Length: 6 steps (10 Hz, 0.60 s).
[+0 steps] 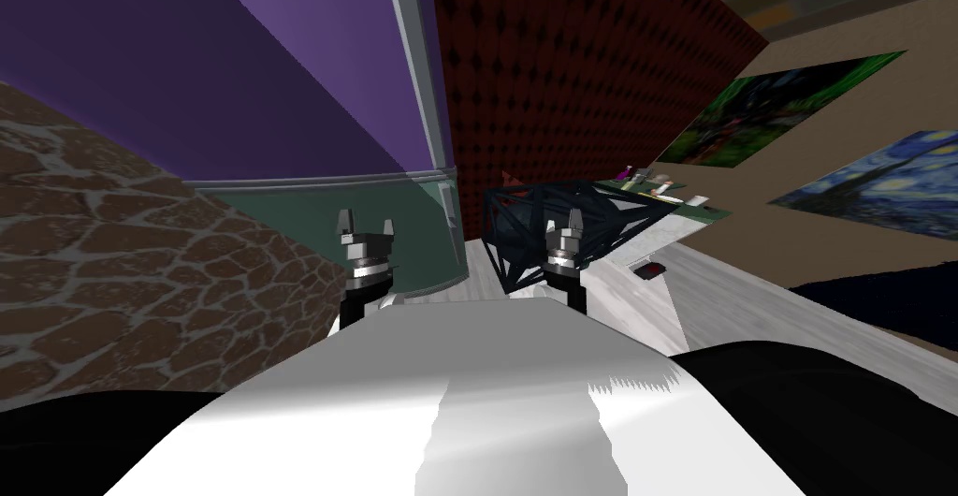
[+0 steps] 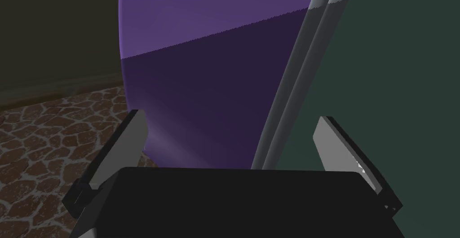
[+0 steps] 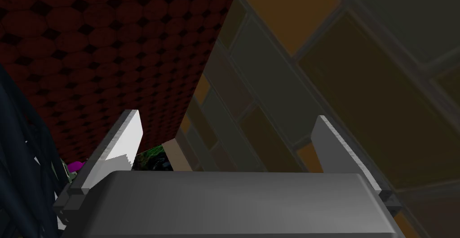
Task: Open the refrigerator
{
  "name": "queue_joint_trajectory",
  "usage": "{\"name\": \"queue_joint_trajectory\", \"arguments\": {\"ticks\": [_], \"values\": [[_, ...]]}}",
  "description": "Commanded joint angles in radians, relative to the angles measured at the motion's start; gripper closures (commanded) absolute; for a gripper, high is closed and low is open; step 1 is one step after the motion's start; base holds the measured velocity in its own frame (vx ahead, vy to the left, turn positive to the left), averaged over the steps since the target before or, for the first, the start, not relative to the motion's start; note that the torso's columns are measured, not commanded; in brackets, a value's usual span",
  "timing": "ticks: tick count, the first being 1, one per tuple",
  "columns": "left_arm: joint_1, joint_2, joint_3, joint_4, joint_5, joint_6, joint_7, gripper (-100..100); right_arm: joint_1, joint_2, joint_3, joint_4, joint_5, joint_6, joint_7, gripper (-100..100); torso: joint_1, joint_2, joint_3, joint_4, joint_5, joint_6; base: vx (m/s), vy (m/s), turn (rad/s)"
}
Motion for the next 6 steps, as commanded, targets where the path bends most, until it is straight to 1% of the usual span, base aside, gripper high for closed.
{"name": "queue_joint_trajectory", "arguments": {"ticks": [1,3,6], "values": [[0.000,0.000,0.000,0.000,0.000,0.000,0.000,0,0.000,0.000,0.000,0.000,0.000,0.000,0.000,0,0.000,0.040,-0.082,0.041,0.000,0.000,0.000,0.000,0.000],[0.000,0.000,0.000,0.000,0.000,0.000,0.000,0,0.000,0.000,0.000,0.000,0.000,0.000,0.000,0,0.000,0.175,-0.351,0.176,0.000,0.000,0.000,0.000,0.000],[0.000,0.000,0.000,0.000,0.000,0.000,0.000,0,0.000,0.000,0.000,0.000,0.000,0.000,0.000,0,0.000,0.396,-0.792,0.396,0.000,0.000,0.000,0.000,0.000]]}}
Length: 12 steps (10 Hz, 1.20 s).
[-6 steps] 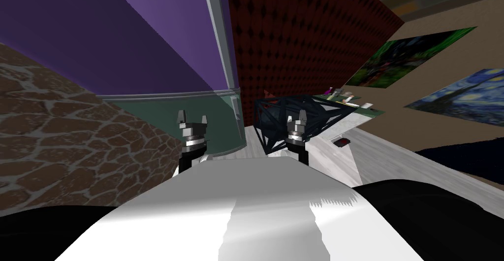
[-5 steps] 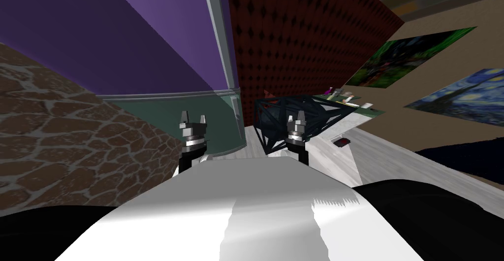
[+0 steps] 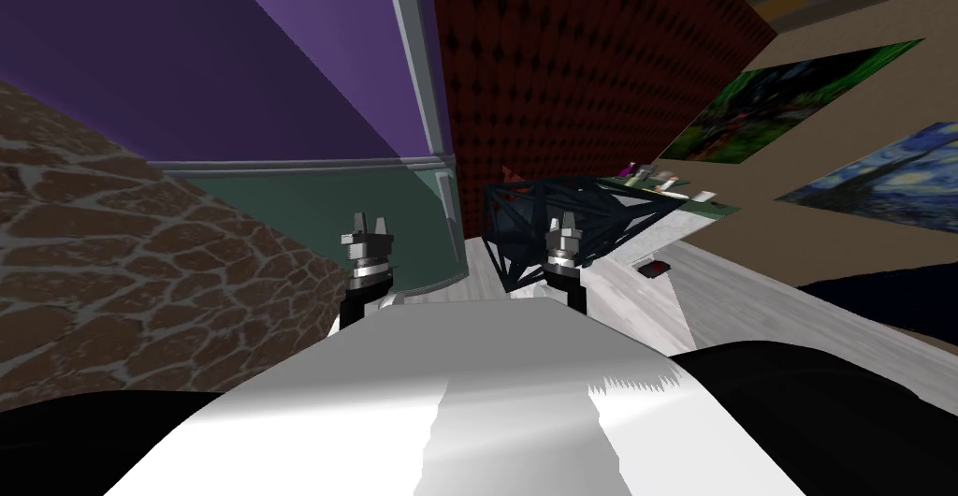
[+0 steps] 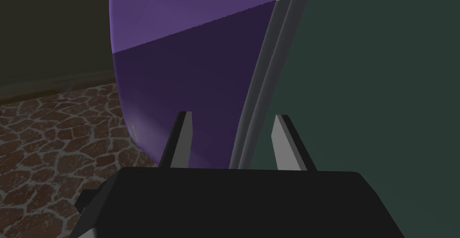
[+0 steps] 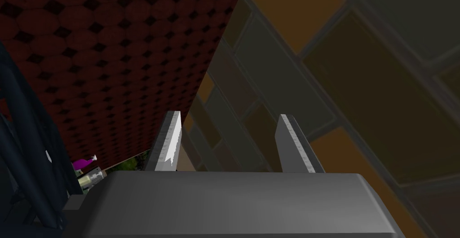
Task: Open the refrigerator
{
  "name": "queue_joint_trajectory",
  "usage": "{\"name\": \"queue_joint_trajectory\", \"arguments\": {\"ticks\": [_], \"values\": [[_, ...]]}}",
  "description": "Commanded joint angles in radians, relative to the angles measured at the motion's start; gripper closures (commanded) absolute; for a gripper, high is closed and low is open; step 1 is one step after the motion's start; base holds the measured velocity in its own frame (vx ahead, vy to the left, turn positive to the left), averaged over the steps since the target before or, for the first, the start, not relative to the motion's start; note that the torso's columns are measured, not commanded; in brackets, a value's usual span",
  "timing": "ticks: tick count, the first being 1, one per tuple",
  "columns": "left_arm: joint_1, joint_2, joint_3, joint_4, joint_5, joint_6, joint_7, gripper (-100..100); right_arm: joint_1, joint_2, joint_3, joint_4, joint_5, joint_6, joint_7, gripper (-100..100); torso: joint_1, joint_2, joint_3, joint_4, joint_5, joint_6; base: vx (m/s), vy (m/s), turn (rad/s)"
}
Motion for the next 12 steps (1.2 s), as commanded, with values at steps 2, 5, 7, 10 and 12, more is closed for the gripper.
{"name": "queue_joint_trajectory", "arguments": {"ticks": [2,5,7,10,12], "values": [[0.000,0.000,0.000,0.000,0.000,0.000,0.000,0,0.000,0.000,0.000,0.000,0.000,0.000,0.000,0,0.000,0.148,-0.295,0.148,0.000,0.000,0.000,0.000,0.000],[-0.068,0.051,0.027,0.041,0.008,0.045,0.008,-100,0.000,0.000,0.000,0.000,0.000,0.000,0.000,0,-0.001,0.329,-0.659,0.328,0.000,0.000,0.001,-0.028,0.014],[-0.132,0.082,0.055,0.081,0.017,0.092,0.015,-100,0.000,0.000,0.000,0.000,0.000,0.000,0.000,0,-0.002,0.340,-0.684,0.341,0.000,0.000,0.003,-0.079,0.024],[-0.208,0.113,0.092,0.132,0.027,0.153,0.024,-100,0.000,0.000,0.000,0.000,0.000,0.000,0.000,0,0.002,0.342,-0.684,0.342,0.001,0.000,0.001,-0.060,0.021],[-0.265,0.129,0.113,0.160,0.033,0.188,0.029,-100,0.000,0.000,0.000,0.000,0.000,0.000,0.000,0,0.000,0.342,-0.684,0.342,0.000,0.000,0.005,-0.060,0.019]]}}
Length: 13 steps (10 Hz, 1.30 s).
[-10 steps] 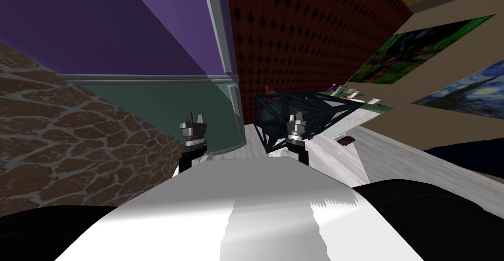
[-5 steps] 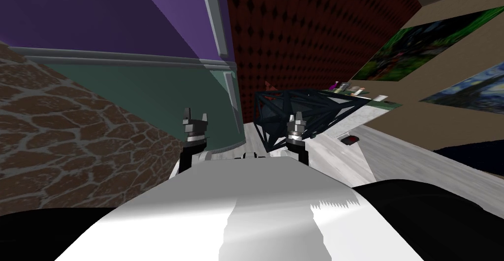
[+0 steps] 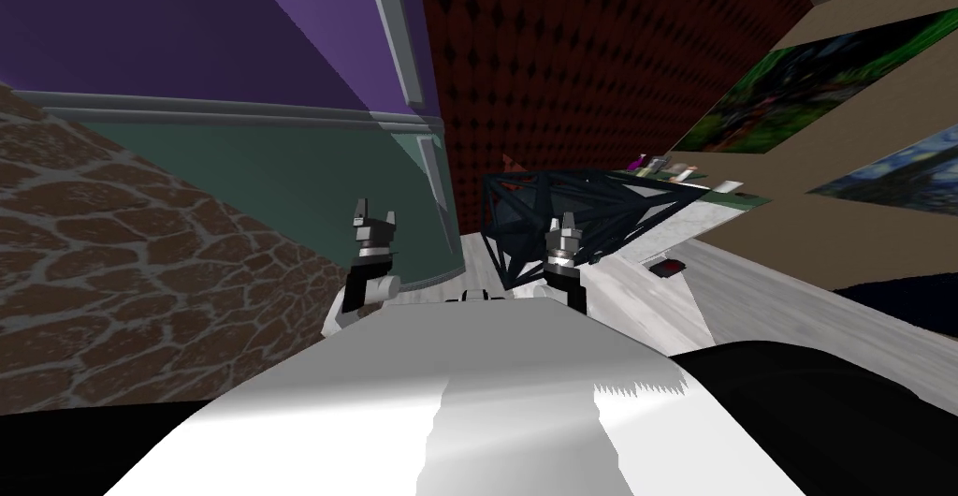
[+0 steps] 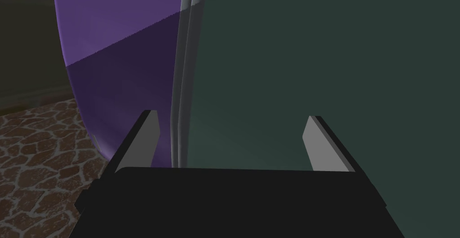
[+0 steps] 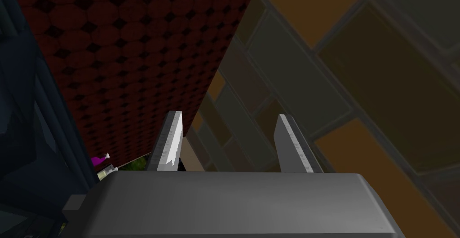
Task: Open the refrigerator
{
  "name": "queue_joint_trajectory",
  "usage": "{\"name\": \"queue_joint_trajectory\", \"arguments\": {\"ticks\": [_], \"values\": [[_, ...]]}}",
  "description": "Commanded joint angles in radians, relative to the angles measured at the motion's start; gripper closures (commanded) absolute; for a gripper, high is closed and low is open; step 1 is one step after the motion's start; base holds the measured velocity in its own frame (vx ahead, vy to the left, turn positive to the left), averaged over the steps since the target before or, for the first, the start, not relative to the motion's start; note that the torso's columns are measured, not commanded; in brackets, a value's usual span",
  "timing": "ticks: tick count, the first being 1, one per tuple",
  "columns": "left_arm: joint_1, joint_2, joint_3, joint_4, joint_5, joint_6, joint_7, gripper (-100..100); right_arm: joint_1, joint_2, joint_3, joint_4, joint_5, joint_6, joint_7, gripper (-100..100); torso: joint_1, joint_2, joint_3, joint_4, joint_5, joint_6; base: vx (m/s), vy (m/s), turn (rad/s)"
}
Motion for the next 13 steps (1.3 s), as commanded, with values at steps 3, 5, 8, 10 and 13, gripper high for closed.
{"name": "queue_joint_trajectory", "arguments": {"ticks": [3,5,8,10,13], "values": [[-0.123,0.030,0.044,0.064,0.010,0.075,0.009,-100,0.000,0.000,0.000,0.000,0.000,0.000,0.000,0,0.000,0.000,0.000,0.000,0.000,0.000,-0.003,-0.061,0.019],[-0.182,0.045,0.068,0.095,0.016,0.115,0.014,-100,0.000,0.000,0.000,0.000,0.000,0.000,0.000,0,-0.001,0.000,0.000,0.000,0.000,0.000,0.001,-0.068,0.022],[-0.273,0.071,0.121,0.160,0.028,0.195,0.024,-100,0.000,0.000,0.000,0.000,0.000,0.000,0.000,0,0.000,0.000,0.000,0.000,0.000,0.000,-0.003,-0.071,0.024],[-0.308,0.071,0.121,0.160,0.028,0.199,0.024,-100,0.000,0.000,0.000,0.000,0.000,0.000,0.000,0,0.000,0.000,0.000,0.000,0.000,0.000,0.003,-0.045,0.012],[-0.410,0.094,0.177,0.227,0.038,0.287,0.034,-100,0.000,0.000,0.000,0.000,0.000,0.000,0.000,0,-0.001,0.000,0.000,0.000,0.000,0.000,-0.002,-0.066,0.027]]}}
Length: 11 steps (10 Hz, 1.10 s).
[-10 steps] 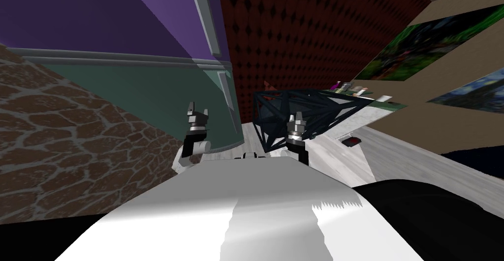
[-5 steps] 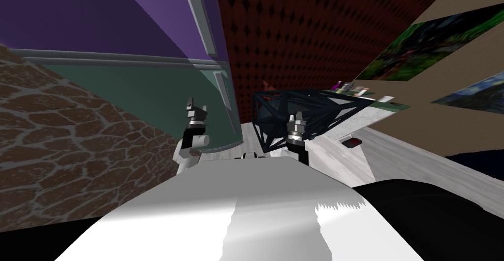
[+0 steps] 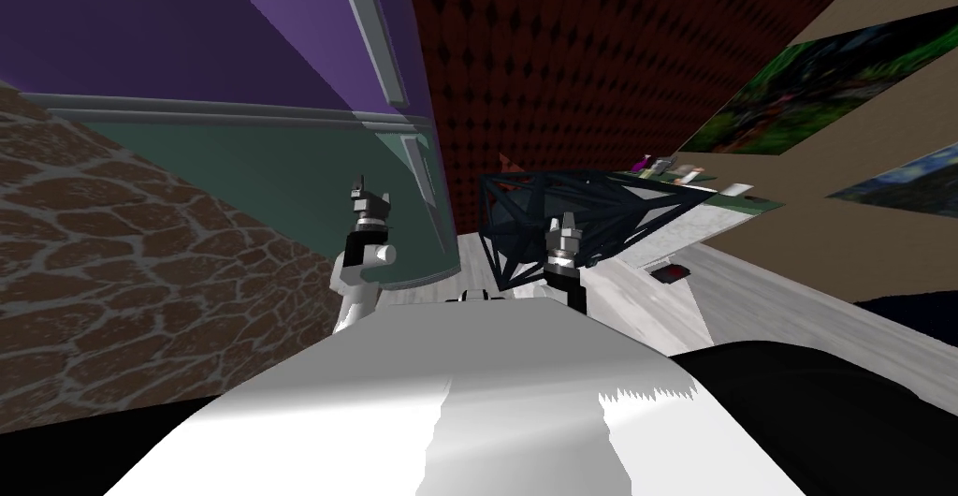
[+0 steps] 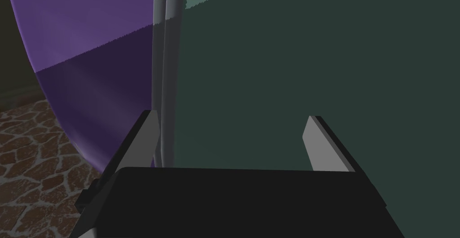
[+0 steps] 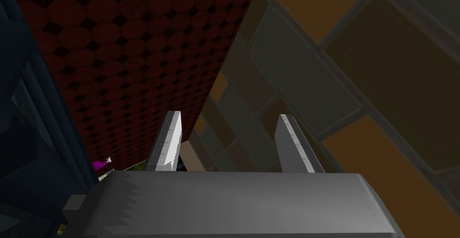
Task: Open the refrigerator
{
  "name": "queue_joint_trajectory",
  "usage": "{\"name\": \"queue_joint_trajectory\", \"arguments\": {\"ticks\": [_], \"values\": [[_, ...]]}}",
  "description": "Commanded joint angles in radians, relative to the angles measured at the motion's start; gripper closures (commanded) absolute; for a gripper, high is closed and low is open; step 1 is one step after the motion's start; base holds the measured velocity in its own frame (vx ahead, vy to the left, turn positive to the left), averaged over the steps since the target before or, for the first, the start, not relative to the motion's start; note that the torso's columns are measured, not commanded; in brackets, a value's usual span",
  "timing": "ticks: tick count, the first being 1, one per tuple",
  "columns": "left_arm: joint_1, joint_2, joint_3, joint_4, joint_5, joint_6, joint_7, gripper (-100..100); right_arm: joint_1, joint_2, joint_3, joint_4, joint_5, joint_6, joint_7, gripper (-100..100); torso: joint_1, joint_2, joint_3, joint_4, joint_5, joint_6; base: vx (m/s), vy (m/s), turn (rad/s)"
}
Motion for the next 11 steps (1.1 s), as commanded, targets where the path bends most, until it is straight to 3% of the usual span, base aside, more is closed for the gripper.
{"name": "queue_joint_trajectory", "arguments": {"ticks": [1,4,6,7,9,10,11], "values": [[-0.081,0.013,0.033,0.038,0.007,0.050,0.006,-100,0.000,0.000,0.000,0.000,0.000,0.000,0.000,0,-0.002,0.000,0.000,0.000,0.000,0.000,-0.004,-0.075,0.024],[-0.172,0.033,0.092,0.106,0.015,0.138,0.014,-100,0.000,0.000,0.000,0.000,0.000,0.000,0.000,0,0.001,0.000,0.000,0.000,0.000,0.000,0.004,-0.079,0.029],[-0.215,0.033,0.092,0.106,0.015,0.141,0.014,-100,0.000,0.000,0.000,0.000,0.000,0.000,0.000,0,0.001,-0.001,0.000,0.000,0.000,0.000,0.006,-0.053,0.012],[-0.250,0.042,0.123,0.140,0.018,0.184,0.016,-100,0.000,0.000,0.000,0.000,0.000,0.000,0.000,0,0.003,0.001,0.000,0.000,0.001,0.000,-0.002,-0.046,0.037],[-0.281,0.042,0.123,0.140,0.018,0.187,0.016,-100,0.000,0.000,0.000,0.000,0.000,0.000,0.000,0,0.000,0.001,0.000,0.000,0.000,0.000,-0.007,-0.047,0.011],[-0.322,0.049,0.153,0.174,0.019,0.232,0.018,-100,0.000,0.000,0.000,0.000,0.000,0.000,0.000,0,0.001,0.000,0.000,0.000,0.000,0.000,0.003,-0.070,0.036],[-0.346,0.049,0.153,0.174,0.019,0.232,0.018,-100,0.000,0.000,0.000,0.000,0.000,0.000,0.000,0,-0.001,0.000,0.000,0.000,0.000,0.000,0.002,-0.071,0.028]]}}
